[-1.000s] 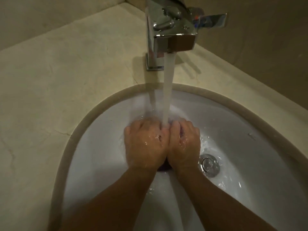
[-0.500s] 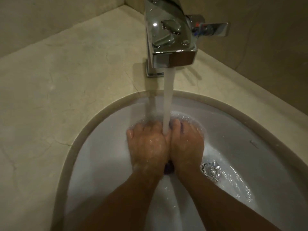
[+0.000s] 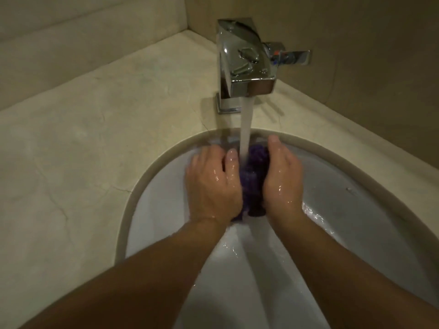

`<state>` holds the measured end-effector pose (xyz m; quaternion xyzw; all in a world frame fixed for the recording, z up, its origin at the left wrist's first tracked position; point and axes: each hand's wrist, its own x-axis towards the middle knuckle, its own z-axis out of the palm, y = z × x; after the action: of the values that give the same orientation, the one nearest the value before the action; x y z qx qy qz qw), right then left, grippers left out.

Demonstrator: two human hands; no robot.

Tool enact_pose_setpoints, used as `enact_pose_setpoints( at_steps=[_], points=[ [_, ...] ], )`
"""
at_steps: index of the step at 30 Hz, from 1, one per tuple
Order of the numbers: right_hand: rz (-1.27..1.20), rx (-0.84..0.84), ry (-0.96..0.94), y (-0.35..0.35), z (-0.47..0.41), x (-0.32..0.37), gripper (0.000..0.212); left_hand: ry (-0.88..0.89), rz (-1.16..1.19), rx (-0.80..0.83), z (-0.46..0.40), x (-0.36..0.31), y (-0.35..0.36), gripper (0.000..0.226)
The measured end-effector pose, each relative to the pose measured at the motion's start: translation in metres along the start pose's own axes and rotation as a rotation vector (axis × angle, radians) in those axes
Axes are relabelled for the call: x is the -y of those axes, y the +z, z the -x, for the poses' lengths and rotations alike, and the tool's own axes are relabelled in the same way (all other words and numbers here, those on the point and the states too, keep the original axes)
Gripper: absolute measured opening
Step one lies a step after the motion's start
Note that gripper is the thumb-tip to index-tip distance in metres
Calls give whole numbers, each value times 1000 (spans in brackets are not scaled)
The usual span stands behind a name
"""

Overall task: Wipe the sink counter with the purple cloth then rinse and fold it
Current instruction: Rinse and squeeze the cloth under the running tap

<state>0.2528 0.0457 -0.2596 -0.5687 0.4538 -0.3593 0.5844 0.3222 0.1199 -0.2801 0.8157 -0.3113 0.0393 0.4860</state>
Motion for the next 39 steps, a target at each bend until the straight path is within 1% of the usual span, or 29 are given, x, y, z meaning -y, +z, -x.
enact_pose_setpoints(
  at_steps=[2,3,4,6,7,8,9,10,12,14,17,19,21,22,24,25,27,29,31,33,35,36,38,39],
  points=[
    [-131,40,78,0,-2,7,61,-14,72,-57,-5,-8,-1,31],
    [-141,66,89,-2,-3,4,61,-16,58,-62,-6,-8,-1,30],
    [-112,96,76,-3,-2,-1,53,-18,19,-57,-5,-5,1,27],
    [24,103,-18,-9,-2,-24,24,-20,-105,1,1,7,4,28],
    [100,126,-60,-11,1,-36,30,-7,-163,49,6,14,5,30],
    [182,152,-88,-14,4,-48,44,12,-208,99,11,20,7,33],
    [259,167,-107,-14,6,-57,53,35,-244,144,16,25,8,35],
    [317,172,-130,-13,9,-63,56,58,-274,183,20,29,8,37],
    [365,155,-179,-9,15,-69,51,96,-311,257,25,33,10,42],
    [393,110,-225,-4,17,-73,47,124,-297,300,27,36,12,48],
    [457,47,-300,3,14,-79,46,140,-240,228,29,36,13,50],
    [472,20,-324,5,13,-81,35,124,-240,199,28,34,14,53],
    [491,-7,-306,6,9,-83,20,85,-263,193,25,31,16,49],
    [504,-21,-290,7,7,-82,22,84,-303,190,24,31,17,45],
    [528,-37,-280,8,3,-81,33,137,-488,205,23,29,20,36],
    [522,-34,-279,9,2,-78,33,153,-584,249,22,27,22,30],
    [500,-39,-350,8,-2,-75,29,126,-702,354,19,25,27,23],
    [542,-44,-424,7,-8,-76,26,42,-715,380,17,22,31,23],
    [582,-67,-424,8,-13,-77,27,-34,-703,372,18,19,34,18],
    [605,-105,-469,9,-15,-79,30,-26,-759,385,19,15,35,11],
    [635,-104,-491,7,-16,-83,29,-45,-774,411,18,14,35,14],
    [658,-90,-478,6,-19,-86,28,-48,-756,396,19,14,35,15],
    [712,-87,-478,5,-21,-88,29,-42,-704,305,19,12,36,21],
    [694,-85,-494,5,-20,-86,31,-58,-667,283,20,12,38,30]
  ],
)
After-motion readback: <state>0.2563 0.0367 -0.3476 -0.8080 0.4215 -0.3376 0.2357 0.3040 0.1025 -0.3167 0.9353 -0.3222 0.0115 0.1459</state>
